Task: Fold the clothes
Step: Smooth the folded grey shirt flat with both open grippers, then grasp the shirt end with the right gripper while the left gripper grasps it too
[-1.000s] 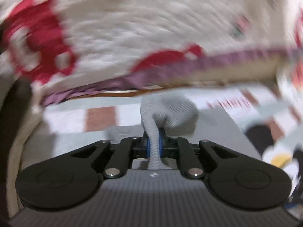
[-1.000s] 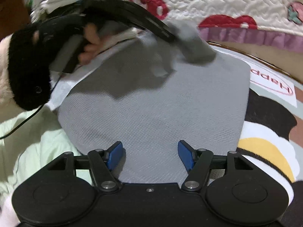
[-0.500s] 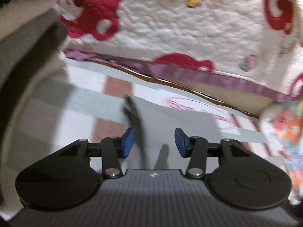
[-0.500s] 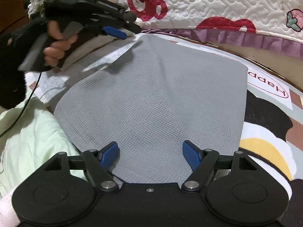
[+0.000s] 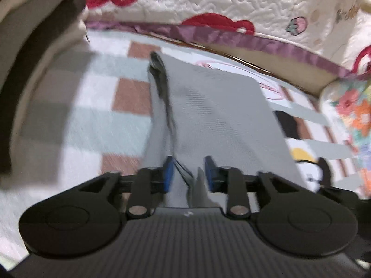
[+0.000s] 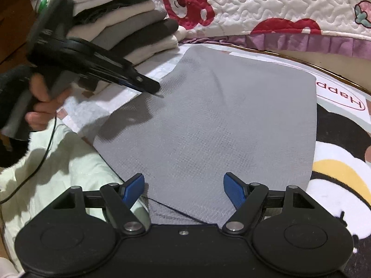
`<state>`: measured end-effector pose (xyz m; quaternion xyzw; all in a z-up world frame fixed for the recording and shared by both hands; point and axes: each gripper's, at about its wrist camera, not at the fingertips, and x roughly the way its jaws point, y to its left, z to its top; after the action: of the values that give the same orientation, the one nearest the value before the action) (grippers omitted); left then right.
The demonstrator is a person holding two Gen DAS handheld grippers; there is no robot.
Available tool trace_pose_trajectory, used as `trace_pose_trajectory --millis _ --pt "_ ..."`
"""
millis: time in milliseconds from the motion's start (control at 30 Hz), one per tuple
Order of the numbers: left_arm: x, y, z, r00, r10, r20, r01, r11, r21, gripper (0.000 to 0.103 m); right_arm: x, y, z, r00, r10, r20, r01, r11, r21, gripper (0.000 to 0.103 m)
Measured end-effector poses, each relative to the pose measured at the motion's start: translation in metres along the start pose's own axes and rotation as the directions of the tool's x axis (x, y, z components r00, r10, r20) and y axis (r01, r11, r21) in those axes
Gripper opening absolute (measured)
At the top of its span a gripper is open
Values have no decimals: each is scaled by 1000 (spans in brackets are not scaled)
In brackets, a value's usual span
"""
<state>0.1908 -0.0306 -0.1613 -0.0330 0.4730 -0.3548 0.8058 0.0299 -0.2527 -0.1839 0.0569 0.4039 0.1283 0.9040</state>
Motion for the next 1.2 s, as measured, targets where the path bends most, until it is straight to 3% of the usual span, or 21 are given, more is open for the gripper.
trace_pose_trajectory --millis 33,100,133,167,300,400,533,700,767,833,900,967,1067,1200 --pt "0 -2 -3 1000 -5 0 5 1000 4 47 -1 0 0 1000 -2 1 2 1000 2 80" --pt "3 -6 -9 1000 0 14 -1 1000 27 42 -2 0 0 1000 -7 4 7 1000 5 79" --pt "4 -9 -12 1000 3 20 -4 999 39 11 -3 -1 0 1000 -10 5 10 1000 7 79" --pt "3 -12 -14 999 24 36 -26 998 63 2 -4 -1 0 1000 -18 10 18 1000 9 79" --pt "-25 -16 -17 985 87 150 -102 990 97 2 -16 -7 1 997 -68 44 66 997 31 79" --pt "-27 -4 -28 987 97 125 -101 994 30 2 -26 -19 -8 993 -107 49 101 989 103 80" --pt "-27 -10 -32 985 91 148 -101 993 62 13 -36 -34 -20 993 -111 39 97 962 256 80" --pt "-27 -17 -38 981 81 176 -101 990 103 23 -52 -49 -30 990 -138 23 123 937 326 80" --pt "-27 -20 -40 979 77 187 -101 988 120 31 -60 -62 -39 991 -134 7 120 908 402 80" --pt "-22 -21 -43 987 -7 158 -14 991 131 36 -65 -76 -50 996 -92 -7 83 858 506 80" --pt "-11 -23 -48 993 -67 95 53 988 142 39 -67 -90 -64 999 -21 28 -1 776 631 81" --pt "1 -27 -54 999 -12 33 6 986 168 39 -66 -102 -73 995 45 84 -93 677 730 80" --pt "4 -22 -64 1000 -13 21 10 991 131 39 -55 -110 -80 977 149 149 -207 543 814 80" --pt "3 -19 -62 999 -29 18 27 992 123 39 -42 -104 -80 967 174 188 -251 504 827 83"
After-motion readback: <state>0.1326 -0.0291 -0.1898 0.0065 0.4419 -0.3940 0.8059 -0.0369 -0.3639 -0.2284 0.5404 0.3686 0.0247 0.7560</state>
